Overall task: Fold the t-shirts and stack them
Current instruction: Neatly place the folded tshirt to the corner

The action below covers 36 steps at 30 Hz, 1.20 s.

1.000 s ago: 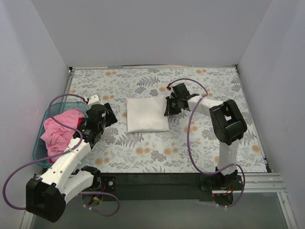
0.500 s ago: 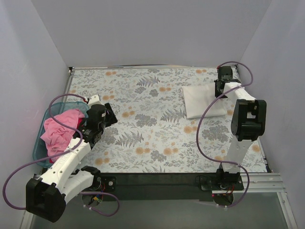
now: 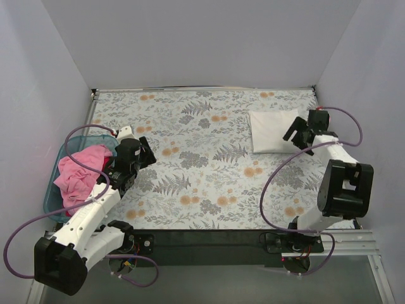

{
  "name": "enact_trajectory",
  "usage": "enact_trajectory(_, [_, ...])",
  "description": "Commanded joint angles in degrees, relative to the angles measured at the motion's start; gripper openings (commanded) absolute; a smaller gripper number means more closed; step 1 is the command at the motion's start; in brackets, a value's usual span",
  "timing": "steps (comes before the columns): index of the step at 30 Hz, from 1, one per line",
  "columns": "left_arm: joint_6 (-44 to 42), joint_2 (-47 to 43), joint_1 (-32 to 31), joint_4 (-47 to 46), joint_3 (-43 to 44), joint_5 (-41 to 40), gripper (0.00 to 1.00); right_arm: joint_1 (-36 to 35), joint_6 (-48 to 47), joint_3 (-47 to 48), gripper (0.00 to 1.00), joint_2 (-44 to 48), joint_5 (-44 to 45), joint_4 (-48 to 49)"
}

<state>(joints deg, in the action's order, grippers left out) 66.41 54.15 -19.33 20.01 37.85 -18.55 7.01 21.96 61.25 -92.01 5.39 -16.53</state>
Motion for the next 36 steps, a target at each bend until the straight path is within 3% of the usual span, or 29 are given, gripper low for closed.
enact_trajectory(1, [-0.67, -1.77, 0.0, -0.94, -0.05, 0.09, 0.56, 0.11, 17.13, -11.48, 0.76, 6.92, -8.2, 14.55])
enact_trajectory(4, [-0.76, -2.38, 0.0, -0.85, -0.32, -0.26, 0.56, 0.11, 24.96, -19.73, 0.75, 10.53, -8.2, 24.23])
enact_trajectory(11, [-0.67, -2.73, 0.0, -0.76, -0.32, -0.18, 0.56, 0.2, 33.32, -24.51, 0.74, 9.05, -5.74, 32.78])
enact_trajectory(25, [-0.76, -1.94, 0.0, -0.67, -0.4, -0.79, 0.56, 0.11, 42.99, -26.89, 0.65, 1.4, -6.27, 39.21])
enact_trajectory(28, [-0.85, -1.33, 0.0, -0.67, -0.32, -0.88, 0.56, 0.11, 44.05, -25.75, 0.55, -0.71, -6.0, 39.74])
enact_trajectory(34, [-0.76, 0.34, 0.0, -0.41, -0.23, -1.49, 0.56, 0.2, 47.65, -22.67, 0.06, -5.81, -3.46, 41.67])
enact_trajectory(36, [-0.93, 0.95, 0.0, -0.5, -0.14, -1.58, 0.56, 0.46, 48.27, -20.83, 0.01, -7.92, -2.05, 42.63])
